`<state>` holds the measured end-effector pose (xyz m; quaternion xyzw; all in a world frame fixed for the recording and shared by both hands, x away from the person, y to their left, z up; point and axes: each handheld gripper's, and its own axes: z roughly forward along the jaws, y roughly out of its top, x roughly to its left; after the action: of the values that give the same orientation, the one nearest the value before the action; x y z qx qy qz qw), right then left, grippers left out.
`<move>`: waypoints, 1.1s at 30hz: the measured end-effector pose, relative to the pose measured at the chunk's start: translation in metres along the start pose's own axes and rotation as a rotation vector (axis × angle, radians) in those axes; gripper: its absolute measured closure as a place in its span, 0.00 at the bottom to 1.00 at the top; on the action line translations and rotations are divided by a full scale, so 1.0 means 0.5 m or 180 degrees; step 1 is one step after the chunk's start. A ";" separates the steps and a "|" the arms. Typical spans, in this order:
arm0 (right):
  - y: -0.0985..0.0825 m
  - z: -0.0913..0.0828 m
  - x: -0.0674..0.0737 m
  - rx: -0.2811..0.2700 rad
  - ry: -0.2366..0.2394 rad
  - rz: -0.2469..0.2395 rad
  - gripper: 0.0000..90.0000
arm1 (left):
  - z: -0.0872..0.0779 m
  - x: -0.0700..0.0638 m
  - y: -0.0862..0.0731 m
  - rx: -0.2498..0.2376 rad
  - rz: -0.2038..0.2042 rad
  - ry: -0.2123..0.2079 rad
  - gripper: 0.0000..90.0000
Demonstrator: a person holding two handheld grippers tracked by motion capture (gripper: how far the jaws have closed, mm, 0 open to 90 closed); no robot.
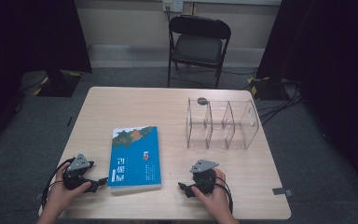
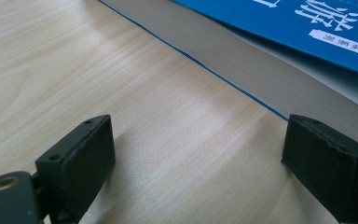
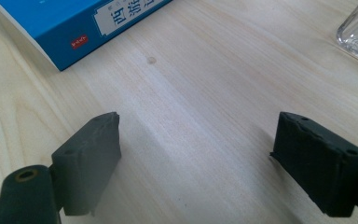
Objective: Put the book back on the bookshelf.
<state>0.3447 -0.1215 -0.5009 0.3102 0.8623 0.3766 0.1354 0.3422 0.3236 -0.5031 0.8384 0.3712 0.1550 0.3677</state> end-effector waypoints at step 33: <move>0.000 0.000 0.000 0.0002 0.0004 -0.0005 0.15 | -0.027 -0.049 0.008 0.0323 0.0332 -0.0304 0.18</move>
<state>0.3448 -0.1214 -0.5009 0.3094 0.8627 0.3765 0.1351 0.3203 0.3103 -0.4904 0.8806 0.3164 0.1148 0.3335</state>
